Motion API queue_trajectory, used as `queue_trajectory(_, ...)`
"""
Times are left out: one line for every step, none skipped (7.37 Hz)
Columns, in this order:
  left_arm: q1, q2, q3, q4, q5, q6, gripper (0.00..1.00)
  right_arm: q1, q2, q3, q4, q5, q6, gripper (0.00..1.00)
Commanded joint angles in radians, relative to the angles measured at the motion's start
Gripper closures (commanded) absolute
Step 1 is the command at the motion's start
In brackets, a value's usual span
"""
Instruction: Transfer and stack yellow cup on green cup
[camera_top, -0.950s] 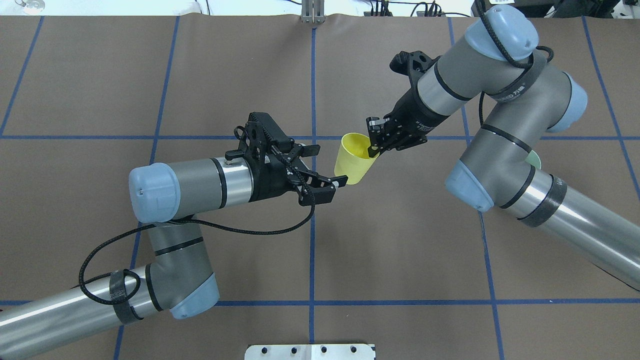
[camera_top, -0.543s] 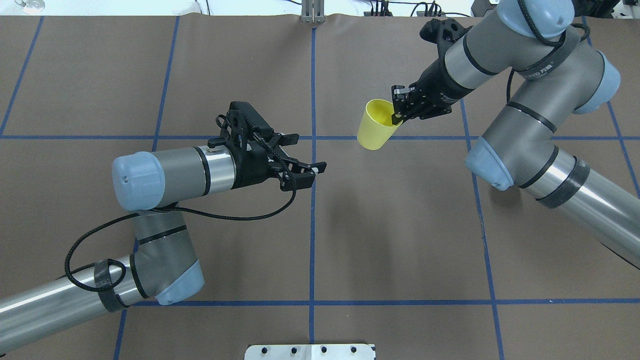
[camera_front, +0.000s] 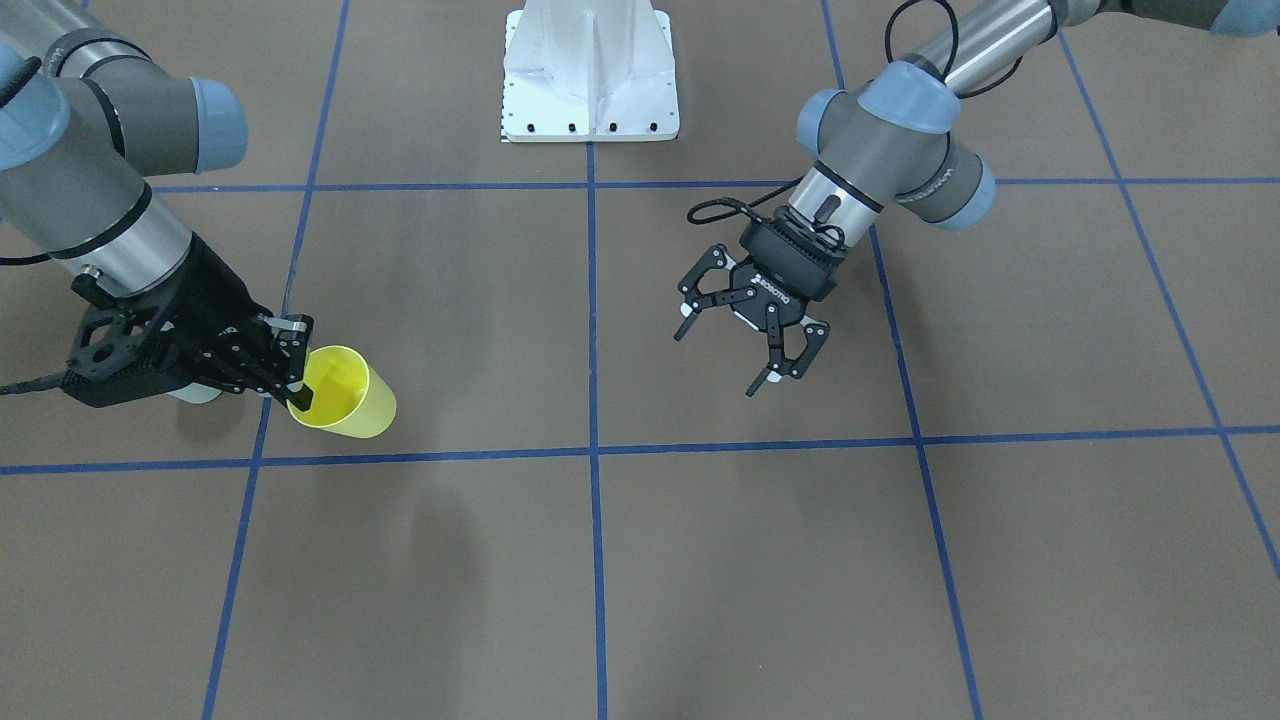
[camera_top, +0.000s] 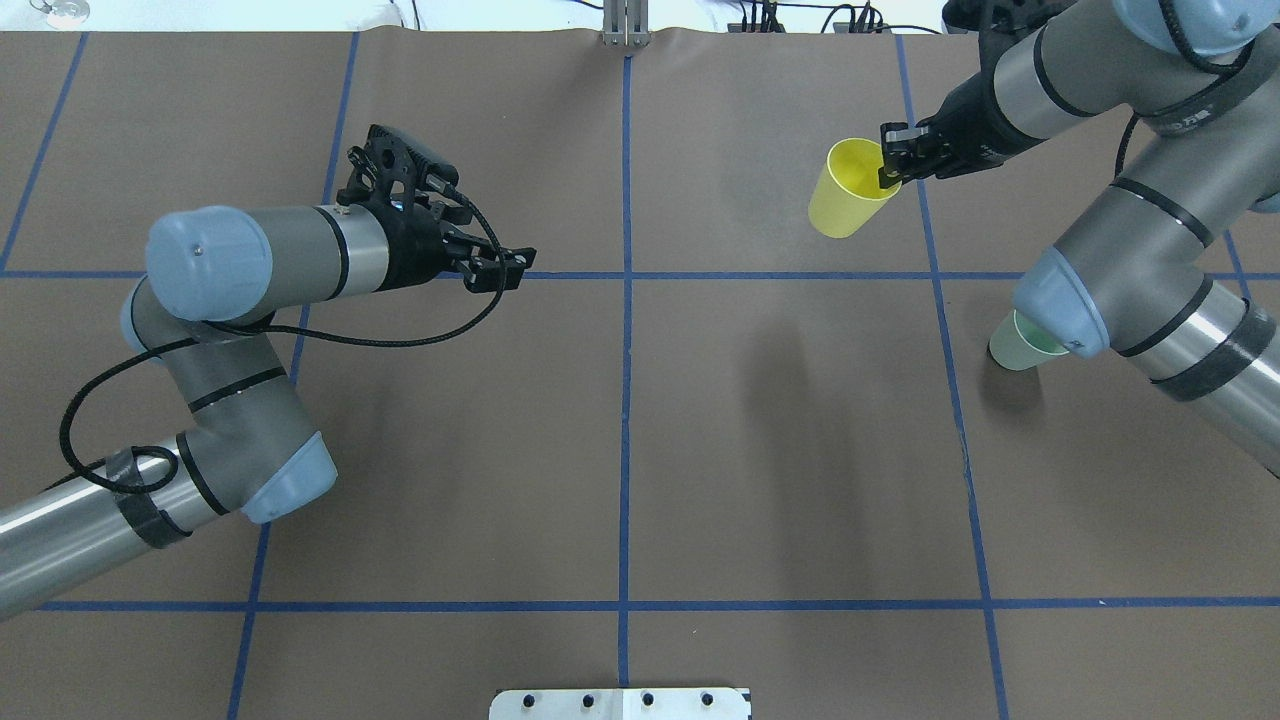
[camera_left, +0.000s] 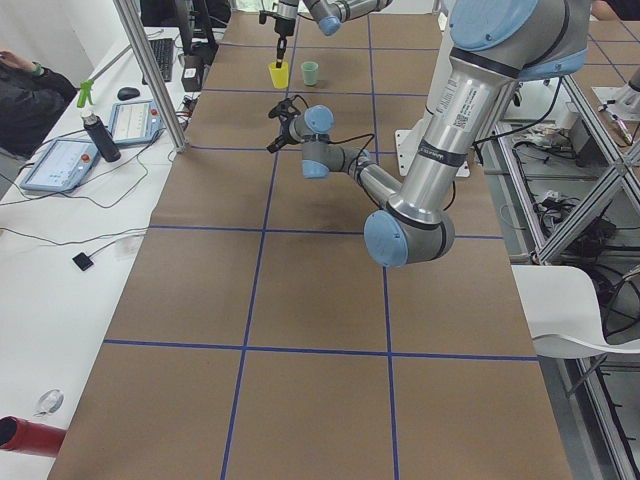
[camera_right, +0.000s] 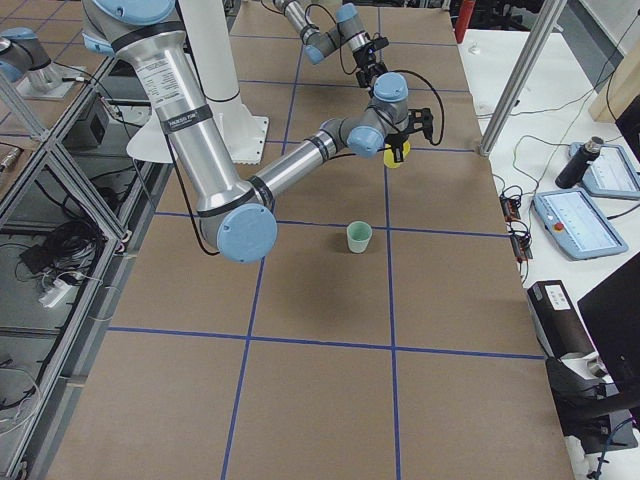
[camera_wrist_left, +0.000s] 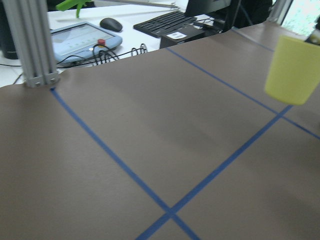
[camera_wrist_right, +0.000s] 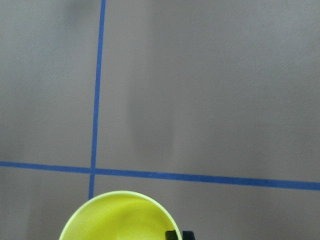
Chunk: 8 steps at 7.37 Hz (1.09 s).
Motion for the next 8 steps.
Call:
queue_trajectory(-0.170,0.001,-0.030,0.216,-0.198,0.001,0.01,0.036,-0.062,0.031,-0.001,-0.056,-0.100,1.00)
queue_trajectory(-0.241,0.001,-0.034,0.300,-0.281,0.003,0.01,0.046,-0.114,0.070,-0.001,-0.057,-0.140,1.00)
queue_trajectory(-0.281,-0.001,-0.034,0.359,-0.331,0.063,0.01,0.053,-0.147,0.088,-0.001,-0.059,-0.157,1.00)
queue_trajectory(-0.312,0.002,-0.036,0.420,-0.339,0.147,0.01,0.064,-0.191,0.099,-0.001,-0.059,-0.218,1.00)
queue_trajectory(-0.323,0.010,-0.036,0.463,-0.342,0.167,0.00,0.084,-0.252,0.114,-0.001,-0.059,-0.302,1.00)
queue_trajectory(-0.326,0.060,-0.057,0.465,-0.337,0.168,0.00,0.093,-0.307,0.136,-0.001,-0.057,-0.354,1.00)
queue_trajectory(-0.349,0.085,-0.060,0.467,-0.342,0.168,0.00,0.098,-0.337,0.157,-0.001,-0.053,-0.359,1.00)
queue_trajectory(-0.354,0.107,-0.063,0.467,-0.340,0.168,0.00,0.095,-0.363,0.174,0.001,-0.053,-0.359,1.00)
